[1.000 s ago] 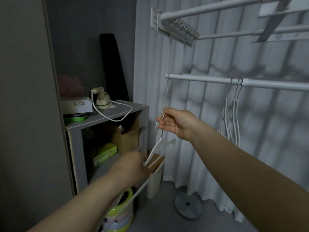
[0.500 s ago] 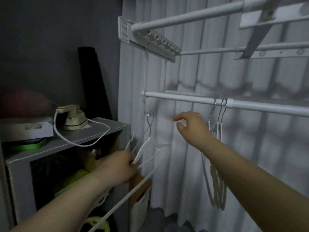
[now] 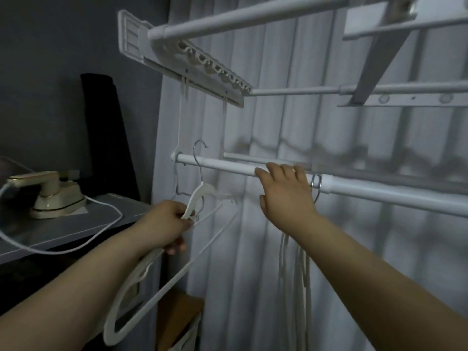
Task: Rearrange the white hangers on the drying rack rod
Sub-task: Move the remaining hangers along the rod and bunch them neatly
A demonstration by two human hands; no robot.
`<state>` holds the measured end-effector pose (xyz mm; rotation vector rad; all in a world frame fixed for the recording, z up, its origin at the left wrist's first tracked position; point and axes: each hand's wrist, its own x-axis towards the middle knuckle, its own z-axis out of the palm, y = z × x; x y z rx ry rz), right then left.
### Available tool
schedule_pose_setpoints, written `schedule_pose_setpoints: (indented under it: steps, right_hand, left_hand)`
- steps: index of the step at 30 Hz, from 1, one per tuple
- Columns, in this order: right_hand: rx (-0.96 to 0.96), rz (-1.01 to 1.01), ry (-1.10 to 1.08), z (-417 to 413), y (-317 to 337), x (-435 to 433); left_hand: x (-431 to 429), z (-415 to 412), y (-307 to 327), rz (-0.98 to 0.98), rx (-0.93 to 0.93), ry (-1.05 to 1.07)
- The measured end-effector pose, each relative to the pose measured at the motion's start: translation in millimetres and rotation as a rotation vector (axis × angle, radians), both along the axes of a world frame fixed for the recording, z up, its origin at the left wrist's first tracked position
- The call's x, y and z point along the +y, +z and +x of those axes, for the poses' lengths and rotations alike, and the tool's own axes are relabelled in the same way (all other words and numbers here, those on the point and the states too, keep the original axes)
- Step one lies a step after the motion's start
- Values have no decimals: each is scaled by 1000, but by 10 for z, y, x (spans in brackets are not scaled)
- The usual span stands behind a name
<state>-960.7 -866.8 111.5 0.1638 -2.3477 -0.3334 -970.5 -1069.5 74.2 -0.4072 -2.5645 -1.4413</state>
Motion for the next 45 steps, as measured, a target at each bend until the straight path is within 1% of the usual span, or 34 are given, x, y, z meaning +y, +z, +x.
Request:
schedule_pose_setpoints:
  steps: [2,5,8,10,13,17,19,28,31,34,38,41,42,43,45]
  right_hand:
    - [32,6,13,4,-9,16]
    - [89,3,8,6,8,20]
    - [109,-12,-3,-23,77,-21]
    - [101,-6,-19,-58,98,-58]
    - [119,-19,-41,-114,60,-102]
    - [282,-1,-31,-177,12,-79]
    - [307,-7,-11,-185,8,-72]
    - [293,-46,30,-190,-10,-106]
    - [258,-77,27,-183,1,-131]
    - [259,-57,23,-175,5,-145]
    - [136,-58,-17,-166,42,-139]
    - [110,-74,49,-64,122,-83]
    - [136,-74,83,-10,153,-55]
    - [176,-81,105,45,183,-14]
    - [222,-110,91,168,253,95]
  left_hand:
    - [55,-50,-37,16,-25,-27]
    - [160,-156,-122,-85,-42,-88]
    - [229,-231,-188,-145,1,-93]
    - [260,-252,-215,-149,45,-96]
    - [243,-307,-231,-131,56,-116]
    - [83,-430,-220,-118,31,-72]
    - [-20,-493,-204,-89,24,-29]
    - [-249,-606,-175,-39,31,43]
    - [-268,-622,-175,-73,45,42]
    - [-262,-626,-180,-121,38,45]
    - [-301,-580,-136,-220,32,79]
    - [-426,-488,-39,-449,103,236]
    - [-454,-426,3,-472,164,292]
    - [-461,-347,50,-451,253,318]
    - [-399,-160,108,-316,429,263]
